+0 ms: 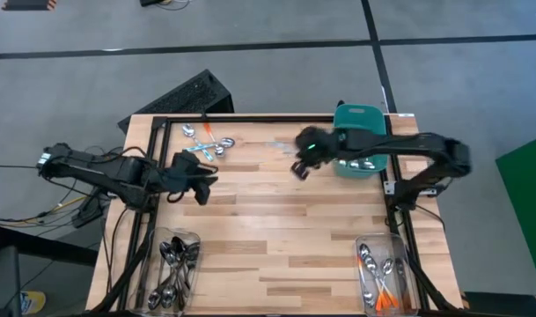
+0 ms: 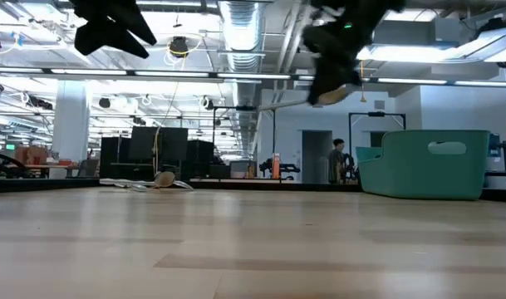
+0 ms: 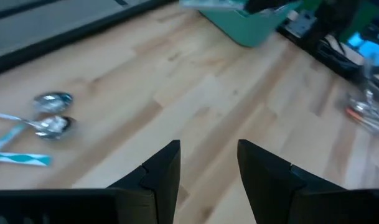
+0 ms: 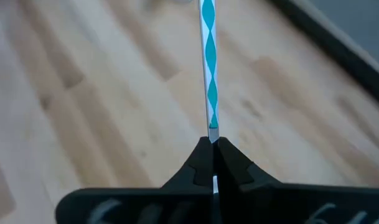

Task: Sort silverware by color (type)
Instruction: Put the blue spoon into the blue bin

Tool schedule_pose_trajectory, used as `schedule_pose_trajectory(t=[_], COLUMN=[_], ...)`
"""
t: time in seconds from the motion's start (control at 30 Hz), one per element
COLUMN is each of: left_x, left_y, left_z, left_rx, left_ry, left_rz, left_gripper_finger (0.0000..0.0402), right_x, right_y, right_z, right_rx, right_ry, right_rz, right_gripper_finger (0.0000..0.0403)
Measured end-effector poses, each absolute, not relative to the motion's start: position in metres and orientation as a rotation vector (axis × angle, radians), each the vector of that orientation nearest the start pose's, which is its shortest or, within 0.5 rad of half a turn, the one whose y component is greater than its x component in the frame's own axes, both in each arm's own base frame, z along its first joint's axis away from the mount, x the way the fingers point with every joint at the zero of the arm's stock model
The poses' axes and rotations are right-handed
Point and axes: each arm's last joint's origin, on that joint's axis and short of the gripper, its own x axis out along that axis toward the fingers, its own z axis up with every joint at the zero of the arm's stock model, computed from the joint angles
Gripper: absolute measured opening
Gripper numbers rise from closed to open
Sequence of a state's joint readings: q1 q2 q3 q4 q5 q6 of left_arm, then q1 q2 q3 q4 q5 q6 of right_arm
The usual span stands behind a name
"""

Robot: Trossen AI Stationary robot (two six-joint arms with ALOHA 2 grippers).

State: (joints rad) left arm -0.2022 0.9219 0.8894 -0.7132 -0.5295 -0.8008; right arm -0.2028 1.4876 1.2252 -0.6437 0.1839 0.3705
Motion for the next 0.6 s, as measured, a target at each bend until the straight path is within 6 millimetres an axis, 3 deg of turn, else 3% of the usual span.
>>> schedule_pose_trajectory(t=[0.2,0.33,0.43,0.6], left_x=[0.176,0.181,0.185,0.193], left_y=[-0.003,0.016,0.033,0.058], left_z=[0.303,0.302,0.303,0.300], left_rx=[-0.470,-0.492,-0.529,-0.615], left_ry=[0.516,0.495,0.476,0.426], left_rz=[0.649,0.735,0.752,0.819], left_gripper_finger=[0.0146,0.0146,0.0146,0.0146], right_x=[0.230,0.191,0.169,0.148], right_y=[-0.090,-0.096,-0.101,-0.111], right_z=[0.305,0.313,0.315,0.311], right_rx=[0.435,0.421,0.403,0.439], right_ry=[0.694,0.712,0.760,0.854], right_rz=[-0.744,-0.917,-1.045,-1.149], right_gripper_finger=[0.0012,0.0012,0.0013,0.0027])
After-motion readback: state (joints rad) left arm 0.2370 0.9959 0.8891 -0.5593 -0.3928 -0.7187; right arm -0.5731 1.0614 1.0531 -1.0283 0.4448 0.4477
